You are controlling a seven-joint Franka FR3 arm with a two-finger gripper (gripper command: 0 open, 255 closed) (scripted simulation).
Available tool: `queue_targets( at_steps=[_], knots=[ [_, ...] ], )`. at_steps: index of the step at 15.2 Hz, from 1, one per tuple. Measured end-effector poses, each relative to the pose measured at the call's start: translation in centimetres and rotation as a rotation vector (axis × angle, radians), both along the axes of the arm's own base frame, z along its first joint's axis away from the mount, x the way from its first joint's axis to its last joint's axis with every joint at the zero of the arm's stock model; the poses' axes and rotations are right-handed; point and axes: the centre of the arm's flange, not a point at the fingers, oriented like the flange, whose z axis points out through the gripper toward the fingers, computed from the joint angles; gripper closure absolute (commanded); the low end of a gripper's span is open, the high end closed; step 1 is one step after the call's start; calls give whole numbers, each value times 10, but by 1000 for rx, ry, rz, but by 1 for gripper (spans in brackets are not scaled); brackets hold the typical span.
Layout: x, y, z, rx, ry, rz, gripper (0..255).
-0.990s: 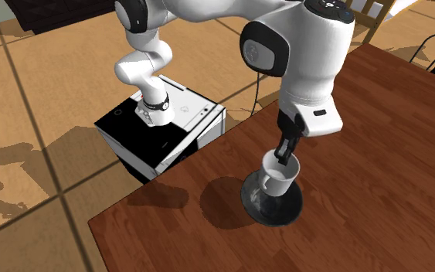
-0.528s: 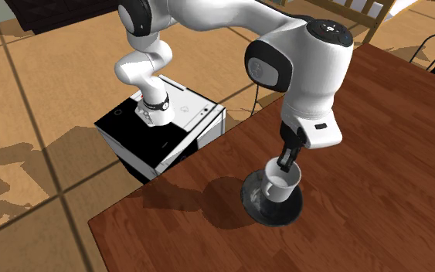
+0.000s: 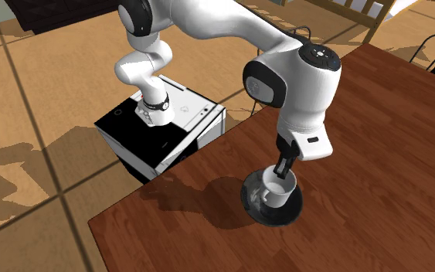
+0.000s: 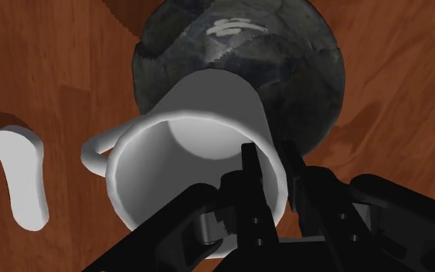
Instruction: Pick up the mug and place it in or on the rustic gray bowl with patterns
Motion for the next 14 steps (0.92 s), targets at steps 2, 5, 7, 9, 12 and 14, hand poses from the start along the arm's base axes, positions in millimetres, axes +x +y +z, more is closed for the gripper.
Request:
queue_targets(
  at_steps=[2,5,7,9,12,14],
  knots=[
    [0,0,-10,0,0,0,255],
    [0,0,-27,0,0,0,255],
    [0,0,-31,0,0,0,255],
    [0,0,-32,0,0,0,255],
    [0,0,-32,0,-1,0,0],
    [0,0,-32,0,-1,0,0]
  ],
)
